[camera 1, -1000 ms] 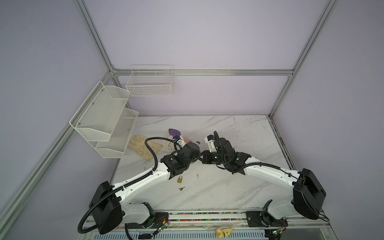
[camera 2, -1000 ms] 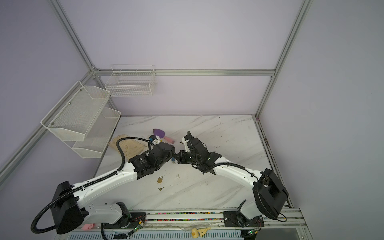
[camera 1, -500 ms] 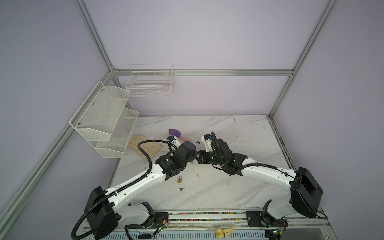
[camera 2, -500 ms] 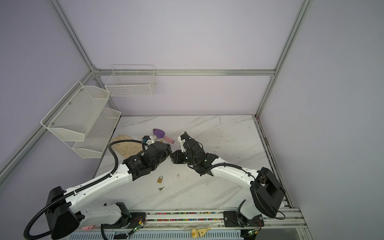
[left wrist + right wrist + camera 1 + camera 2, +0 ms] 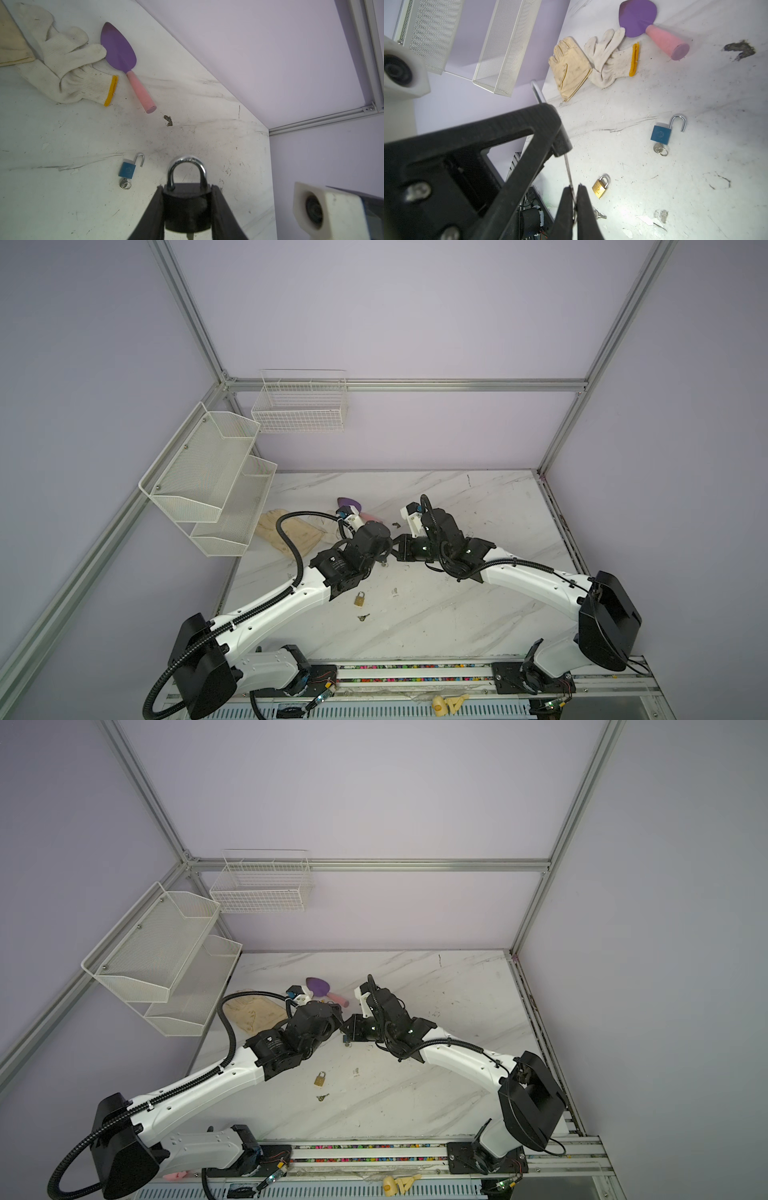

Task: Unlock with the key

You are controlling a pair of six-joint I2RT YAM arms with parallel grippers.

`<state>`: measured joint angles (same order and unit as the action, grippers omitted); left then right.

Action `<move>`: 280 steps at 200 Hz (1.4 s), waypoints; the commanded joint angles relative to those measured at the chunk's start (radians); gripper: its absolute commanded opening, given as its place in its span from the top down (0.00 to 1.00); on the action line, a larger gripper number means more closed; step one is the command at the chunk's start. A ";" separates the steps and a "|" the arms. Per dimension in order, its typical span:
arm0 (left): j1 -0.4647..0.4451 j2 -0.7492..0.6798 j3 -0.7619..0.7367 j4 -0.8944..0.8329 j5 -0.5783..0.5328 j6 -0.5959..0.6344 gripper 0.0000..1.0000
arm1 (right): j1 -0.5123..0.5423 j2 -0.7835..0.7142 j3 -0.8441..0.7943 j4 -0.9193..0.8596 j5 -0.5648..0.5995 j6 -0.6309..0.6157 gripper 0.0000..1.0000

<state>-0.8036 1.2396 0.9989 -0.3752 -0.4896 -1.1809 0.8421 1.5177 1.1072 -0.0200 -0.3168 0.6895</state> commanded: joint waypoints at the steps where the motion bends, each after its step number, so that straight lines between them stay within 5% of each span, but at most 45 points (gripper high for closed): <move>1: -0.032 0.012 -0.020 -0.038 0.220 0.083 1.00 | -0.031 0.007 0.093 0.068 0.139 -0.050 1.00; 44: -0.033 0.027 0.017 -0.055 0.301 0.087 1.00 | -0.031 0.018 0.145 0.001 0.203 -0.107 1.00; 77: -0.032 0.009 -0.047 0.018 0.301 0.073 1.00 | -0.053 -0.012 0.048 0.268 -0.082 0.013 1.00; 95: -0.029 -0.003 -0.050 0.025 0.323 0.068 1.00 | -0.058 0.000 0.048 0.282 -0.135 0.052 1.00; 144: -0.023 0.003 0.015 -0.063 0.330 0.135 1.00 | -0.057 -0.016 0.075 0.113 0.068 -0.030 1.00; 191: -0.019 0.044 0.073 -0.174 0.308 0.216 1.00 | -0.078 -0.016 0.085 0.125 -0.037 -0.040 1.00; 280: 0.000 -0.002 -0.024 -0.188 0.215 0.118 1.00 | -0.081 -0.016 0.133 0.022 0.038 -0.076 1.00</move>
<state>-0.7799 1.2583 1.0092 -0.4068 -0.3702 -1.0382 0.7971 1.5261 1.1580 -0.1699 -0.4034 0.6399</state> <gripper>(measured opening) 0.303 0.067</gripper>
